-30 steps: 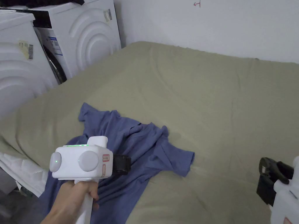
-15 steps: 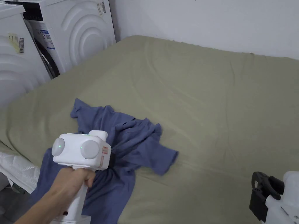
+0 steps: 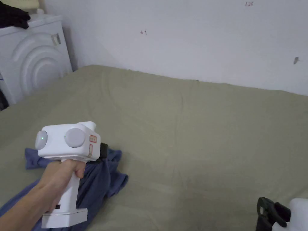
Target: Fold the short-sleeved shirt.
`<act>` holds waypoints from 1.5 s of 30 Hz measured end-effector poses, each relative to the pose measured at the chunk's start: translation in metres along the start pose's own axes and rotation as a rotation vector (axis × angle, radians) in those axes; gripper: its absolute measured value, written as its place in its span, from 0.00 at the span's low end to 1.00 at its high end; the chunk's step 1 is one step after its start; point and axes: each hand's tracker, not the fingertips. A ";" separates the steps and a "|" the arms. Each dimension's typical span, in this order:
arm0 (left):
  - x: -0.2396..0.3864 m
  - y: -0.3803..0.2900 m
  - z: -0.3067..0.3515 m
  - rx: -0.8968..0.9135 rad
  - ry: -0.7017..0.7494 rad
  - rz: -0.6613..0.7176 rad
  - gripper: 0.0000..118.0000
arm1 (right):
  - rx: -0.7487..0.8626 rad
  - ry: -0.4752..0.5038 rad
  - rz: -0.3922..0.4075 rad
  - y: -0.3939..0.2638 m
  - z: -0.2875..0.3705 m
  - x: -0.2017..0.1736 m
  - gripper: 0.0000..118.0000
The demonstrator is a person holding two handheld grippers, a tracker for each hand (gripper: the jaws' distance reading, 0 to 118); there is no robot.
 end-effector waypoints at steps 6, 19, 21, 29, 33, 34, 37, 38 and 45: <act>0.074 0.087 -0.023 0.059 -0.166 -0.144 0.04 | 0.020 -0.104 -0.051 0.001 0.022 0.049 0.00; 0.308 0.175 -0.079 0.049 -0.502 -0.394 0.04 | 0.008 -0.272 -0.170 -0.012 0.036 0.127 0.00; 0.327 0.168 -0.105 0.003 -0.482 -0.428 0.04 | -0.001 -0.285 -0.179 -0.016 0.033 0.132 0.00; 0.346 0.128 -0.272 -0.229 -0.317 -0.500 0.04 | -0.073 -0.303 -0.230 -0.038 0.009 0.148 0.00; 0.339 0.106 -0.303 -0.259 -0.298 -0.490 0.04 | -0.098 -0.309 -0.232 -0.044 0.000 0.154 0.00; 0.335 0.104 -0.305 -0.254 -0.297 -0.483 0.04 | -0.102 -0.310 -0.232 -0.045 -0.002 0.156 0.00; 0.324 0.103 -0.288 -0.218 -0.369 -0.414 0.29 | -0.106 -0.311 -0.243 -0.045 -0.004 0.158 0.00; 0.320 0.101 -0.282 -0.198 -0.388 -0.399 0.62 | -0.106 -0.312 -0.243 -0.045 -0.004 0.157 0.00; 0.294 0.084 -0.179 -0.072 -0.385 -0.372 0.98 | -0.057 -0.307 -0.196 -0.028 0.015 0.150 0.00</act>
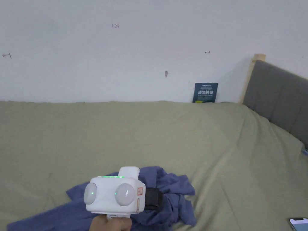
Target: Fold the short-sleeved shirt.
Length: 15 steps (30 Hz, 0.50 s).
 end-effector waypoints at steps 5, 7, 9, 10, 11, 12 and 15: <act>0.034 -0.059 0.127 0.190 0.098 0.003 0.87 | 0.060 0.016 0.045 0.011 0.023 -0.006 0.00; 0.045 -0.090 0.167 0.259 0.143 0.015 0.58 | 0.089 0.017 0.063 0.015 0.032 -0.009 0.01; 0.057 -0.127 0.201 0.329 0.179 0.019 0.47 | 0.119 0.019 0.075 0.017 0.041 -0.010 0.01; 0.061 -0.144 0.216 0.343 0.185 0.007 0.40 | 0.134 0.021 0.080 0.018 0.045 -0.012 0.01; 0.077 -0.161 0.230 0.359 0.220 0.020 0.16 | 0.148 0.019 0.086 0.018 0.050 -0.014 0.01; 0.086 -0.179 0.236 0.437 0.273 0.041 0.00 | 0.160 0.022 0.088 0.018 0.053 -0.015 0.01; 0.095 -0.216 0.256 0.466 0.349 0.097 0.00 | 0.180 0.036 0.103 0.016 0.062 -0.021 0.01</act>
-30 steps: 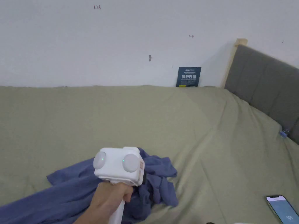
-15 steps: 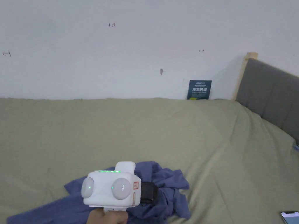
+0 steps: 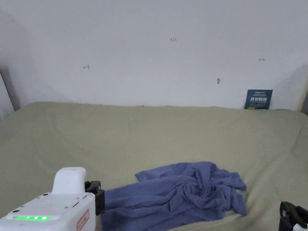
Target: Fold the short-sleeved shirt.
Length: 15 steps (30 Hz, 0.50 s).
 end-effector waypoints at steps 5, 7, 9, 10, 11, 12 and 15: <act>-0.015 -0.021 0.024 -0.012 0.033 0.039 0.00 | 0.008 0.008 0.021 -0.004 0.008 -0.008 0.01; -0.019 -0.024 0.028 -0.012 0.045 0.055 0.00 | 0.007 0.007 0.019 -0.005 0.009 -0.011 0.01; -0.021 -0.022 0.028 -0.005 0.047 0.057 0.00 | 0.011 0.006 0.018 -0.004 0.010 -0.013 0.01; -0.023 -0.021 0.027 -0.006 0.044 0.053 0.00 | 0.010 0.008 0.016 -0.003 0.009 -0.014 0.01; -0.025 -0.021 0.026 -0.006 0.045 0.053 0.00 | 0.007 0.009 0.015 -0.002 0.007 -0.015 0.01; -0.027 -0.018 0.023 -0.005 0.046 0.058 0.00 | 0.006 0.010 0.016 -0.001 0.006 -0.015 0.01; -0.038 -0.014 0.006 -0.023 0.053 0.036 0.00 | 0.002 0.014 0.024 0.001 0.001 -0.017 0.01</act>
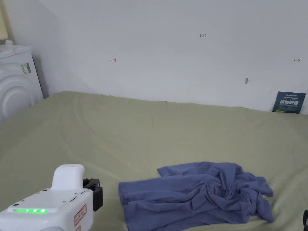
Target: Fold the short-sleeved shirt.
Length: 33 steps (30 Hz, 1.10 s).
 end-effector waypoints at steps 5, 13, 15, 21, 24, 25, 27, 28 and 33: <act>-0.063 0.014 -0.086 -0.171 0.002 -0.037 0.39 | -0.037 0.006 -0.011 -0.004 -0.015 0.000 0.01; -0.152 0.021 -0.241 -0.435 0.028 -0.063 0.96 | -0.133 -0.007 -0.045 -0.022 -0.065 0.005 0.01; -0.163 0.018 -0.269 -0.489 0.044 -0.074 0.96 | -0.150 -0.015 -0.044 -0.019 -0.071 0.000 0.01; -0.144 0.003 -0.305 -0.545 0.080 -0.152 0.89 | -0.202 -0.020 -0.024 -0.035 -0.095 -0.001 0.01; -0.142 0.020 -0.291 -0.566 0.067 -0.141 0.18 | -0.220 -0.003 -0.035 -0.039 -0.099 -0.003 0.01; -0.144 0.019 -0.289 -0.557 0.045 -0.163 0.00 | -0.227 -0.003 -0.038 -0.038 -0.100 -0.004 0.01; -0.165 0.038 -0.288 -0.562 0.059 -0.167 0.00 | -0.231 -0.001 -0.042 -0.039 -0.103 -0.002 0.01; -0.176 0.044 -0.285 -0.561 0.049 -0.162 0.00 | -0.230 -0.004 -0.044 -0.036 -0.105 -0.001 0.01; -0.127 0.024 -0.276 -0.549 0.051 -0.161 0.00 | -0.242 -0.042 -0.045 -0.008 -0.140 0.017 0.01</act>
